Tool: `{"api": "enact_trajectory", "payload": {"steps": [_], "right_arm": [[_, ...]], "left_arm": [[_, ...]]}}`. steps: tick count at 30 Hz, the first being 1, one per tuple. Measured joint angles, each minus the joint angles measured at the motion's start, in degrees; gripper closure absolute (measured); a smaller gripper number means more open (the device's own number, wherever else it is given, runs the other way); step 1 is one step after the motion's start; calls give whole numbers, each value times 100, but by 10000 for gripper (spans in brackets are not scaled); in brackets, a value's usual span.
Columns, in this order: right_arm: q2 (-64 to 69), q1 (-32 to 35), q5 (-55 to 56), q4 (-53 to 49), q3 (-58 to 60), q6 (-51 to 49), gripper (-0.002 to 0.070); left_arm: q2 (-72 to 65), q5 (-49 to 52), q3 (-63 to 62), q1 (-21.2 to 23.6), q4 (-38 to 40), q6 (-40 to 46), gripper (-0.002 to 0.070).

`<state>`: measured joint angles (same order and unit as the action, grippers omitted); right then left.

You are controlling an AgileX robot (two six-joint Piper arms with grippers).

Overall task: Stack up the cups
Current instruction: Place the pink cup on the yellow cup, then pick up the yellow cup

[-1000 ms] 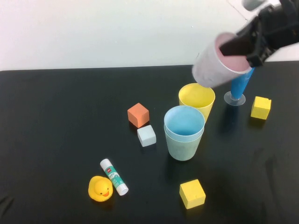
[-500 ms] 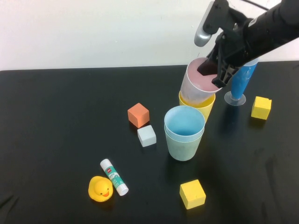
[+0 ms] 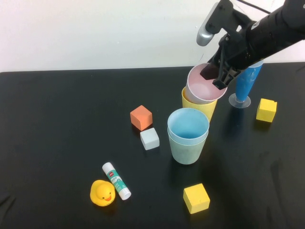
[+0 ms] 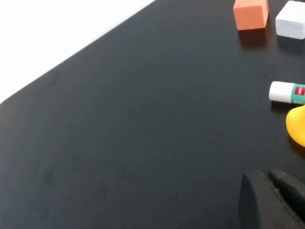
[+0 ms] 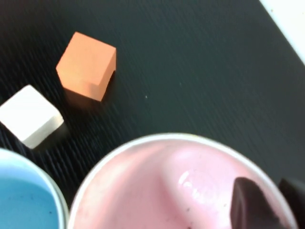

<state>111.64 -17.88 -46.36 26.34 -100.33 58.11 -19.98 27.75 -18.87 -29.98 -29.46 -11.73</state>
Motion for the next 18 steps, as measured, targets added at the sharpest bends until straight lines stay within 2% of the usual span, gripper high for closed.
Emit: {"api": "enact_trajectory", "payload": {"steps": [8,15,18], "right_arm": [[0,0,-23,-34,-2,-185,468],[0,0,-134,-34,-2,-530,330],[0,0,-159,-45,-2,-566,300]], "left_arm": [[0,-12,0,0,-2,-51,673],[0,-12,0,0,-12,-60,673],[0,-12,0,0,-12,-84,673]]}}
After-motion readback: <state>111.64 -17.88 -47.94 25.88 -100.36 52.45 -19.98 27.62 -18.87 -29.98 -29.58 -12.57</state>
